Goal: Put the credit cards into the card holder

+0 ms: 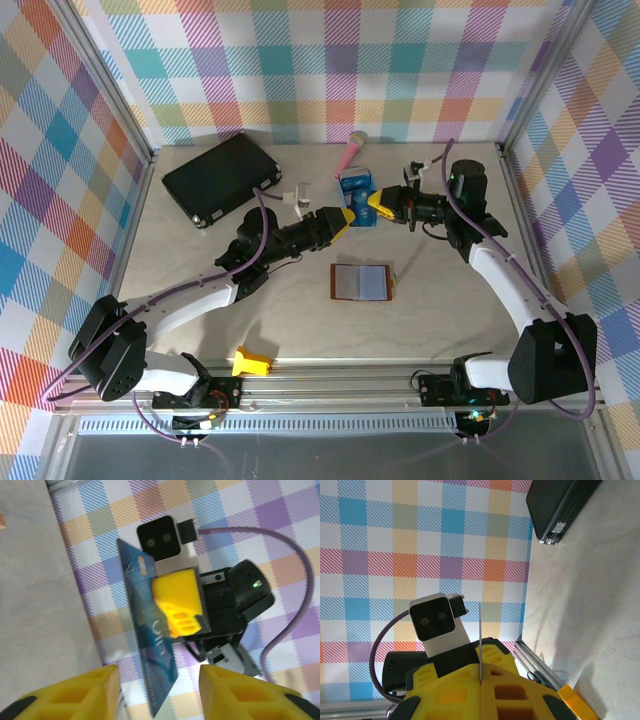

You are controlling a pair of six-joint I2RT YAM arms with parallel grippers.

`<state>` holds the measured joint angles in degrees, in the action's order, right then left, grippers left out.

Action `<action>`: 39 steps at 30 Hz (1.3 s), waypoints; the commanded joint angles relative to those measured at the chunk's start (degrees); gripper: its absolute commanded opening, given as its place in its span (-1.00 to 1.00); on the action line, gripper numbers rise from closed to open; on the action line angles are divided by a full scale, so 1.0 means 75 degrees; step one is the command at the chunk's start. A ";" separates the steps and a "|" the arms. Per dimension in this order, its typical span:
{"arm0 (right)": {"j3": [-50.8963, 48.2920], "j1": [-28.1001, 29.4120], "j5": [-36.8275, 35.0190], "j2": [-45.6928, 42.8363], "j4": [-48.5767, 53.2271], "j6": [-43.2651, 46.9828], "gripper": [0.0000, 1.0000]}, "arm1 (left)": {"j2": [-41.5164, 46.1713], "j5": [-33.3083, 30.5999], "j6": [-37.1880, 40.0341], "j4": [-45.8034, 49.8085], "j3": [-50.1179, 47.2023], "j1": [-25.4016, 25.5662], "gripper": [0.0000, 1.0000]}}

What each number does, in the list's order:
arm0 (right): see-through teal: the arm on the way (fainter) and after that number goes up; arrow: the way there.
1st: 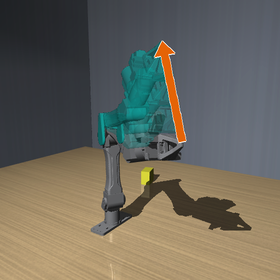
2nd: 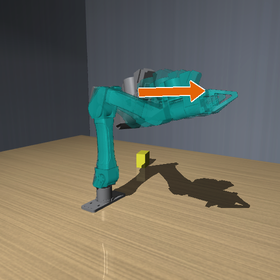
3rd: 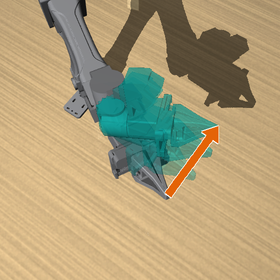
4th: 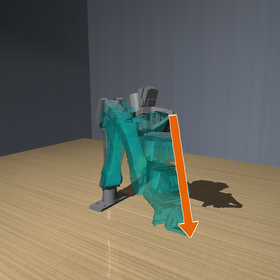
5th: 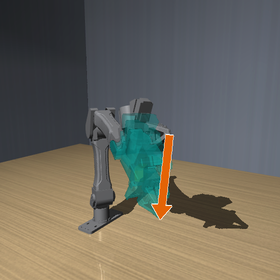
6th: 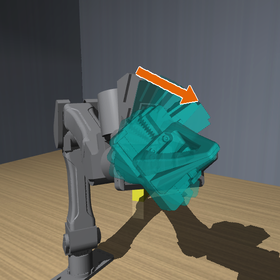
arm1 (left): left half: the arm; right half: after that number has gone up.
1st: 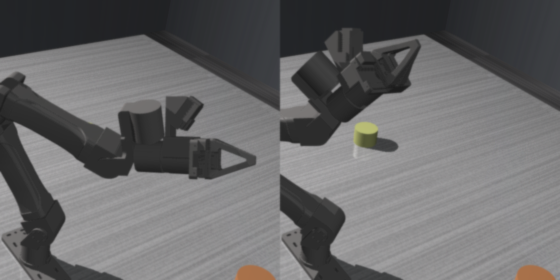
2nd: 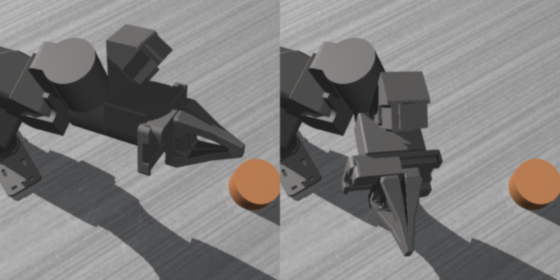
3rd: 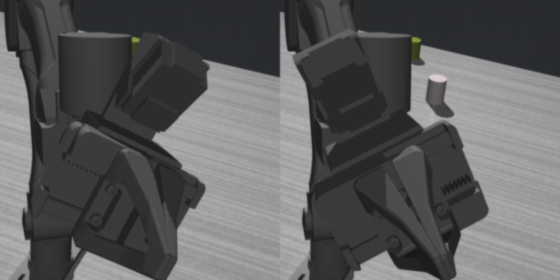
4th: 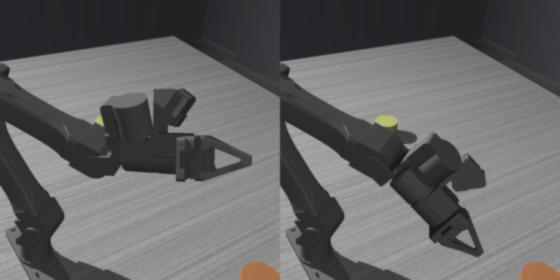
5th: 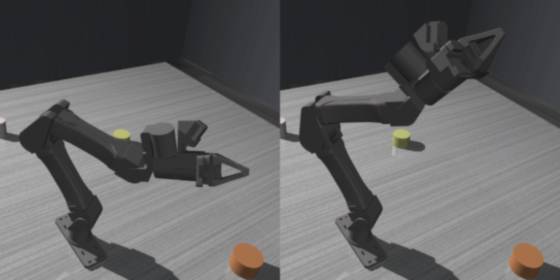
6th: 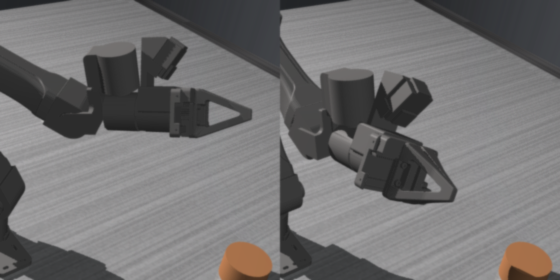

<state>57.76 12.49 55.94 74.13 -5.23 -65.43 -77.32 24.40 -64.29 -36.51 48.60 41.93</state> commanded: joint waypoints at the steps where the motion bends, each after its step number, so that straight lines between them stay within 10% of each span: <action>1: -0.0124 0.0104 0.0200 -0.0179 -0.0414 -0.0176 -1.00 | 0.0005 -0.0046 -0.0608 -0.1067 -0.0191 0.0057 -0.30; 11: -0.0142 0.0163 0.0219 -0.0197 -0.0815 -0.0465 -1.00 | 0.0026 0.0005 -0.0803 -0.1210 -0.0374 0.0101 -0.77; 15: -0.0199 0.0085 0.0088 -0.0296 -0.0748 -0.0394 -0.35 | 0.0037 -0.0301 -0.0895 -0.1455 -0.0577 0.0091 -1.00; 19: -0.0365 -0.0302 0.0214 -0.0570 -0.0586 -0.0387 -0.17 | 0.0051 -0.0335 -0.0932 -0.1280 -0.0539 0.0075 -1.00; 39: -0.1145 -0.0390 0.0723 -0.1172 -0.1112 -0.0639 -0.36 | -0.0185 -0.0293 -0.1244 -0.1660 -0.0441 0.0127 -1.00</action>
<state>48.90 9.08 59.70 65.93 -10.66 -69.80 -78.59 21.98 -72.47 -45.45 44.82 42.37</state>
